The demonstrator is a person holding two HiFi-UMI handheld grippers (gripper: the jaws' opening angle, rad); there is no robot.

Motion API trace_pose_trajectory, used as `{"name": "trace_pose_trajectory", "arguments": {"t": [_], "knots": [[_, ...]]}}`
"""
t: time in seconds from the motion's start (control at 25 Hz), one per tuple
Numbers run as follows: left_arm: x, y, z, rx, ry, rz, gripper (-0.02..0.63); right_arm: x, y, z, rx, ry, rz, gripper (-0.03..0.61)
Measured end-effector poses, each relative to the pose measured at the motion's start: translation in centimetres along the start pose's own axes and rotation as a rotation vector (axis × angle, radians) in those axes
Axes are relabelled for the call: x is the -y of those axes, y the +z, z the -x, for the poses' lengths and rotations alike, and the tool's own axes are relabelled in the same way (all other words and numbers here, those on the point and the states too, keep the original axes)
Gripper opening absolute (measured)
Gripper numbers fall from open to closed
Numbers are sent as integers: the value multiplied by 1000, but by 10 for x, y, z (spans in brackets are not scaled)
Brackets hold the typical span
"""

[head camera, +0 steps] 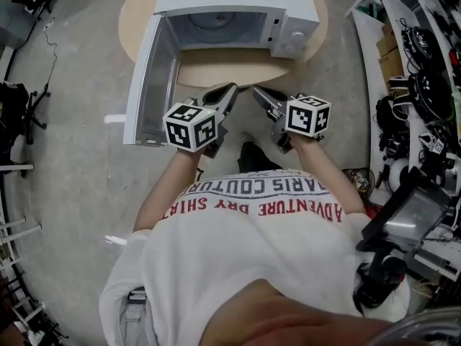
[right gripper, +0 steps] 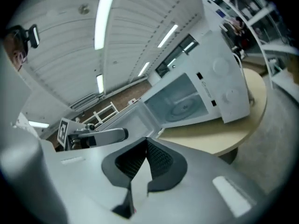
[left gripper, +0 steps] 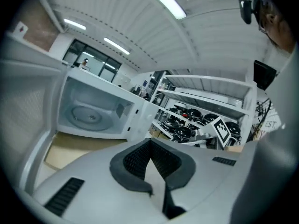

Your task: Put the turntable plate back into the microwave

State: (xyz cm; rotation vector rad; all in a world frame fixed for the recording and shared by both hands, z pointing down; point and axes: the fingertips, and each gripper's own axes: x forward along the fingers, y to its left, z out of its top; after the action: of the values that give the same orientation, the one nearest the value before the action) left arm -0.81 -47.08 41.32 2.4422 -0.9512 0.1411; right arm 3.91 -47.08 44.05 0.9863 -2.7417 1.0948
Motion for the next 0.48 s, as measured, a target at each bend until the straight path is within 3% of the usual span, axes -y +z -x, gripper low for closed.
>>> {"name": "trace_pose_trajectory", "arguments": {"t": [0.12,0.28,0.48], "knots": [[67,-7,52,-13,-55,-114,0,-75,-31,50,-75,61,92,2],[108,-22,81,-42,-118,-138,0,-115,-59,84,-179,45,232,2],[170,-47,134,-49,-125,-182,0,-169,-89,138,-182,56,259,2]]}}
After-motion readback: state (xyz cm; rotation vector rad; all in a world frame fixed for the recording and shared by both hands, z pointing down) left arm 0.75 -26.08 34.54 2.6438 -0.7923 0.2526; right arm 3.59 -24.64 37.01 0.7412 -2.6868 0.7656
